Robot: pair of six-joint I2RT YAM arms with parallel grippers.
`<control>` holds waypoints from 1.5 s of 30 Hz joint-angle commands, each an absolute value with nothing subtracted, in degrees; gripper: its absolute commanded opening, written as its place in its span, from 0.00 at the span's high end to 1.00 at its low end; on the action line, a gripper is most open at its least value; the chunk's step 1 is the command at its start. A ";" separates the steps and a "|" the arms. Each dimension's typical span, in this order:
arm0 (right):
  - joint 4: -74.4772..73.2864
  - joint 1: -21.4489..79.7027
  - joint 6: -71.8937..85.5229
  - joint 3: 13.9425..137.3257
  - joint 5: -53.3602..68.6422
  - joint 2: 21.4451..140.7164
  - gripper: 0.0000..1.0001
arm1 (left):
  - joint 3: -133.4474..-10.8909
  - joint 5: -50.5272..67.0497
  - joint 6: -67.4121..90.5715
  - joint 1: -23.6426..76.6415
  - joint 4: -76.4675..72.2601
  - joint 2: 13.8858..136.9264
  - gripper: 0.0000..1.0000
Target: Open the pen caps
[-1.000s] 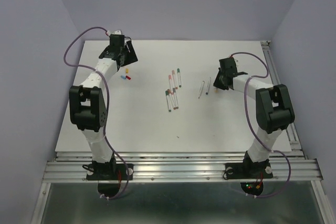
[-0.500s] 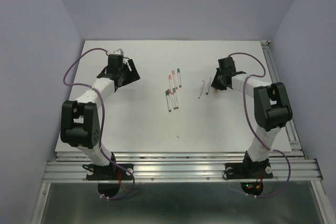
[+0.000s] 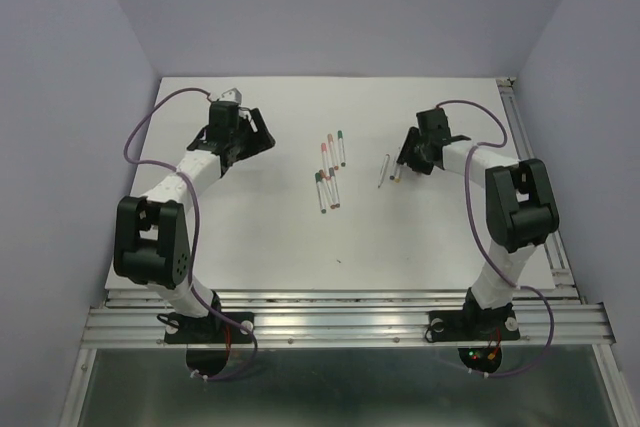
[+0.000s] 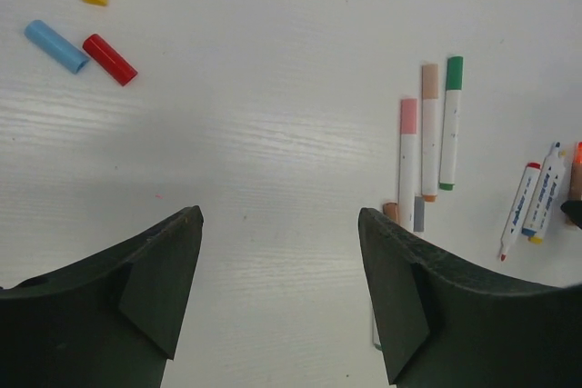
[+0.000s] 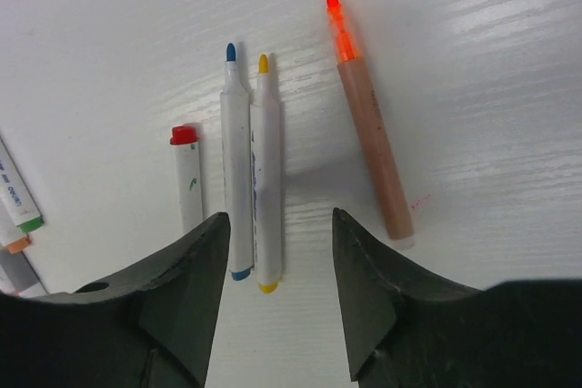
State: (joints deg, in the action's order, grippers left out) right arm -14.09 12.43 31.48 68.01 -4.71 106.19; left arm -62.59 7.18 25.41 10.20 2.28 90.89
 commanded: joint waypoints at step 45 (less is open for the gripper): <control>-14.15 12.22 37.09 44.39 -7.82 68.38 0.00 | -80.86 -9.84 26.72 34.01 17.93 114.78 0.34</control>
State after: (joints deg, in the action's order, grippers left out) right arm -15.00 12.45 37.89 46.00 -6.48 70.04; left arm -78.11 -8.03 26.63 33.41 16.19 113.14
